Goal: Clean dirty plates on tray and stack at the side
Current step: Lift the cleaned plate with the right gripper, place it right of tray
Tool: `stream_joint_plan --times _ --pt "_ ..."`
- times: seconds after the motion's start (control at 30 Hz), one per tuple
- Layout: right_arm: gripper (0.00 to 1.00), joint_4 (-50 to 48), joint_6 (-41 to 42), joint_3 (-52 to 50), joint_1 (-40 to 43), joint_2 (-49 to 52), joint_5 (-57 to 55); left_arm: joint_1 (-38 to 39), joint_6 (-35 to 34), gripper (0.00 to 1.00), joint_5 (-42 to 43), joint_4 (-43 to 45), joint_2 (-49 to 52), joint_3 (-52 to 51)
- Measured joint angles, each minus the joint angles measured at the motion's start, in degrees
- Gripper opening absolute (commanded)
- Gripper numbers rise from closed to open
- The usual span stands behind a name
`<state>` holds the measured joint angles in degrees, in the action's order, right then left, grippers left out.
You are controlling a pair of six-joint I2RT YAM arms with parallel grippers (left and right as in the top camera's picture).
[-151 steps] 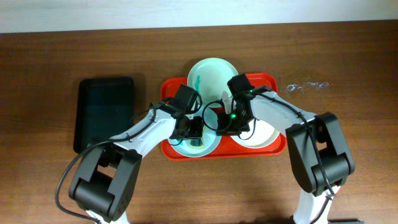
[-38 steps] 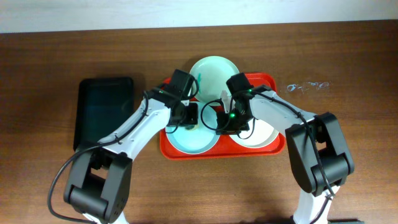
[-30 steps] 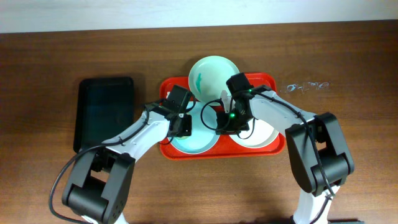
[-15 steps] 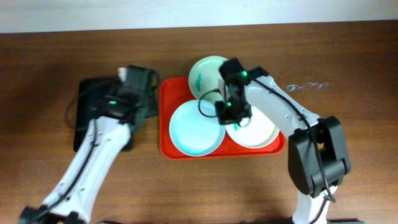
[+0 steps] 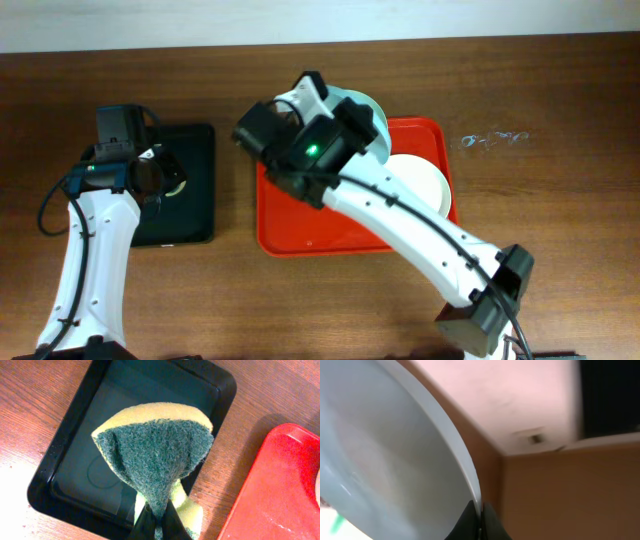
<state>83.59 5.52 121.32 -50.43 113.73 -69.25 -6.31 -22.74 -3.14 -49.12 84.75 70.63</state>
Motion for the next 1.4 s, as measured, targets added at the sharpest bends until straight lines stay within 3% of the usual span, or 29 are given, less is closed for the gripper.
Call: stream_joint_plan --times 0.1,0.2,0.3,0.47,0.6,0.73,0.8,0.9,1.0,1.03,1.07,1.2,1.3,1.4 --pt "0.04 -0.02 -3.10 0.00 -2.97 0.00 -11.08 0.00 0.00 0.00 0.02 0.02 0.00 0.00" --pt "0.04 -0.22 -1.14 0.00 -3.87 0.00 -9.33 0.00 0.00 0.00 0.04 0.02 0.00 0.00" --pt "0.04 -4.63 5.35 -1.25 0.52 0.00 8.07 0.00 0.00 0.00 0.17 0.04 0.00 0.00" --pt "0.04 -10.95 0.72 -10.21 24.41 3.50 59.98 0.00 0.00 0.00 0.39 -0.09 0.00 0.00" --pt "0.04 -12.39 -0.26 -11.67 45.16 3.93 83.10 0.00 0.00 0.00 0.87 -0.15 0.00 0.00" --pt "0.04 -16.52 -0.66 -14.58 60.17 3.98 87.60 0.00 0.00 0.00 1.88 0.09 0.00 0.00" --pt "0.04 -24.20 -0.68 -19.71 71.82 4.09 88.87 0.00 0.00 0.00 1.97 0.07 0.00 0.00" --pt "0.04 -36.28 -0.20 -29.53 81.46 4.85 89.07 0.00 0.00 0.00 2.32 0.31 0.00 0.00" --pt "0.06 -46.14 2.05 -37.03 84.76 5.46 89.09 0.00 0.00 0.00 2.36 0.33 0.00 0.00" --pt "0.28 -48.50 2.78 -38.73 84.78 5.53 89.18 0.00 0.00 0.00 2.36 0.31 0.00 0.00" --pt "0.41 -49.16 3.43 -39.26 84.46 5.53 89.31 0.00 0.00 0.00 2.36 0.28 0.00 0.00" --pt "0.50 -41.03 3.58 -34.34 83.30 5.57 89.79 0.00 0.00 0.00 2.36 0.48 0.00 0.00" --pt "0.50 -26.60 3.69 -16.59 82.99 5.27 90.23 0.00 0.00 0.00 2.49 0.50 0.00 0.00" --pt "0.51 -24.04 3.04 -6.82 80.37 4.57 96.24 0.00 0.00 0.00 2.54 0.48 0.00 0.00"
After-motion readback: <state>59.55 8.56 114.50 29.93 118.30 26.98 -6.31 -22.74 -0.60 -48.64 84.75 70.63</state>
